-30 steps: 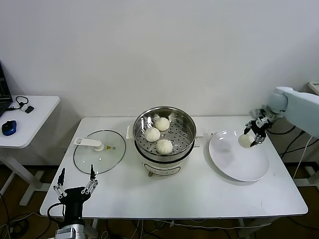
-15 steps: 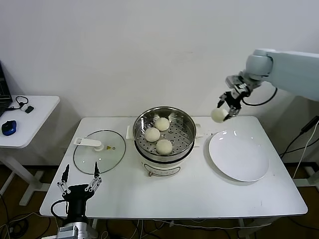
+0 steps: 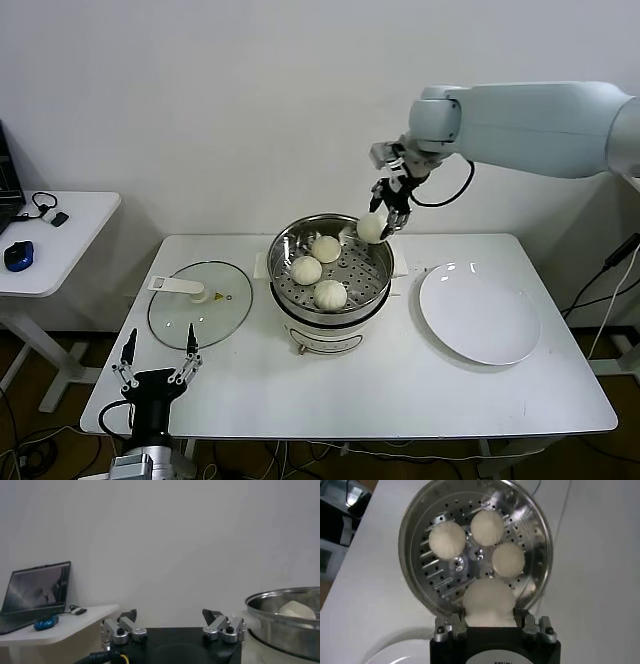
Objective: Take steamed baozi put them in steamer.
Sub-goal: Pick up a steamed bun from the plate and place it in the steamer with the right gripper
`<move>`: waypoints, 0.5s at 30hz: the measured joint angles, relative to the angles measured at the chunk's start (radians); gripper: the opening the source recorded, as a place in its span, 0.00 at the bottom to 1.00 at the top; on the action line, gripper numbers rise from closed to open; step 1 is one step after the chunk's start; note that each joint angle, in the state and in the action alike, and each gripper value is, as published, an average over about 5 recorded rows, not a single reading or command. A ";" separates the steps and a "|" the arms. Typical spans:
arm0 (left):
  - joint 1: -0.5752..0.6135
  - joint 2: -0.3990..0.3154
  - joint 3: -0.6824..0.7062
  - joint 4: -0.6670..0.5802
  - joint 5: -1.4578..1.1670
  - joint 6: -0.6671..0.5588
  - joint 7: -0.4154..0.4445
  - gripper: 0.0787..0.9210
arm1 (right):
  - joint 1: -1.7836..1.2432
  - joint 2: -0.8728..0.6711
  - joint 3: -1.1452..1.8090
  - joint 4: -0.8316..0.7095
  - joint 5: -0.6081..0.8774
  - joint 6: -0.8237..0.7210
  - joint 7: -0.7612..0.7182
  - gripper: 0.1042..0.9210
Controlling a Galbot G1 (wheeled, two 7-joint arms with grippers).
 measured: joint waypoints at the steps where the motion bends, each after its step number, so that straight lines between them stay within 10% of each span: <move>1: 0.001 0.000 -0.002 0.000 -0.001 0.000 0.000 0.88 | -0.008 0.006 0.001 0.000 0.001 -0.005 0.003 0.66; 15: -0.008 0.000 -0.012 0.016 -0.003 -0.003 0.000 0.88 | -0.134 0.028 0.024 -0.019 -0.035 -0.044 0.047 0.66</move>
